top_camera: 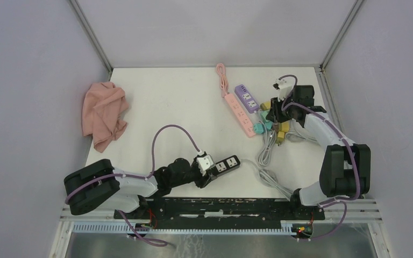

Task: Pull the plug off the socket
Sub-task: Place the plug at the center of the board, then place the socket at the center of the board.

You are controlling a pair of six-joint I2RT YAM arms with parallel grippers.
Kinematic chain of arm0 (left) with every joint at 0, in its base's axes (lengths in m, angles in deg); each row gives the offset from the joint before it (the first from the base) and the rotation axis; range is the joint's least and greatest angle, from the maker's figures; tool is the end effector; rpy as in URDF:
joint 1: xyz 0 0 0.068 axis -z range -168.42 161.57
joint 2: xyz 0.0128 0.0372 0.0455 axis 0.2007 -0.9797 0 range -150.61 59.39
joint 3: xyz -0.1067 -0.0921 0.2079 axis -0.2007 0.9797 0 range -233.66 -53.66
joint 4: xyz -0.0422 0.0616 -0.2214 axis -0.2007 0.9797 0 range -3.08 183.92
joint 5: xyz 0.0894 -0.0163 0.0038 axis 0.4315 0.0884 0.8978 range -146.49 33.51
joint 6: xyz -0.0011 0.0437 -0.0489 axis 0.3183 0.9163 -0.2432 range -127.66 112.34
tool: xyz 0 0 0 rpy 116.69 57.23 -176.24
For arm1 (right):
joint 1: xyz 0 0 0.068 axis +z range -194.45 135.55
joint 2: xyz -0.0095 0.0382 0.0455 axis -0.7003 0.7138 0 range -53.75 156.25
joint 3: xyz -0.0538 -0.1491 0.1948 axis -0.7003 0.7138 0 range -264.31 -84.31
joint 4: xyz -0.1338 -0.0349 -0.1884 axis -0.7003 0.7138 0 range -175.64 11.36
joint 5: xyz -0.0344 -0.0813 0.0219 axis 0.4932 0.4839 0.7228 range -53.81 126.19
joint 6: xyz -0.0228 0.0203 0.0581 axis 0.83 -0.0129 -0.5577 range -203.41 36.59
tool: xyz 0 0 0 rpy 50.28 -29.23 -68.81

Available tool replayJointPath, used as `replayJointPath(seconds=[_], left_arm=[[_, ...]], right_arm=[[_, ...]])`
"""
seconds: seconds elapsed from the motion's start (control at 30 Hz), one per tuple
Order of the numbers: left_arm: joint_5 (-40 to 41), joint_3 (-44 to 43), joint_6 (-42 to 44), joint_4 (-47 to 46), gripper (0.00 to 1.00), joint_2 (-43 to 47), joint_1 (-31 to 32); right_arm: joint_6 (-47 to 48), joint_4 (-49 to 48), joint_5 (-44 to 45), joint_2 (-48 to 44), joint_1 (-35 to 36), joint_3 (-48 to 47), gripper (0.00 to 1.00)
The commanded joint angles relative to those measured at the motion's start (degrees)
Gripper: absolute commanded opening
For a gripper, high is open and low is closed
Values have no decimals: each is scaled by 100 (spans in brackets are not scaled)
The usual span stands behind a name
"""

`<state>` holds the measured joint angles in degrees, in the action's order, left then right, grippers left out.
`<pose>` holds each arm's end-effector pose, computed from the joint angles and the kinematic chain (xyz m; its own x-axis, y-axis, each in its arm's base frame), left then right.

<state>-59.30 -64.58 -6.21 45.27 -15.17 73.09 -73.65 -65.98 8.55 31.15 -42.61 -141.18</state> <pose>0.1034 -0.1958 0.1333 -0.1558 0.3400 -0.9274 0.9038 0.4280 0.0051 0.2962 0.0335 0.2173 -0.6708 -0.1718 -0.7215 -0.4609 0.8587 0.2241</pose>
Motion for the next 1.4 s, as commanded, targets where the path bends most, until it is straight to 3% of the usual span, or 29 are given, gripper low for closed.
replayJointPath(seconds=[0.0,0.1,0.37,0.67,0.93,1.13,1.37], left_arm=[[154,-51,-250,-346,3,266,-8],[206,-33,-351,-315,3,363,-8],[405,-42,-580,-97,3,574,-17],[768,-251,-1200,578,3,988,-229],[837,-280,-2388,1746,3,2466,-1756],[1747,88,-3310,2213,3,3797,-2999],[1772,-79,-4222,2161,3,2980,-4558]], right_arm=[[-1067,-604,998,163,-81,-59,21],[-1067,-563,936,205,-105,-75,34],[-962,-488,974,60,-177,-132,53],[-656,-410,233,-500,-248,-68,55],[-479,-289,-175,-595,-259,-86,55],[-507,-277,-270,-606,-263,-88,55],[-541,-271,-284,-636,-262,-88,55]])
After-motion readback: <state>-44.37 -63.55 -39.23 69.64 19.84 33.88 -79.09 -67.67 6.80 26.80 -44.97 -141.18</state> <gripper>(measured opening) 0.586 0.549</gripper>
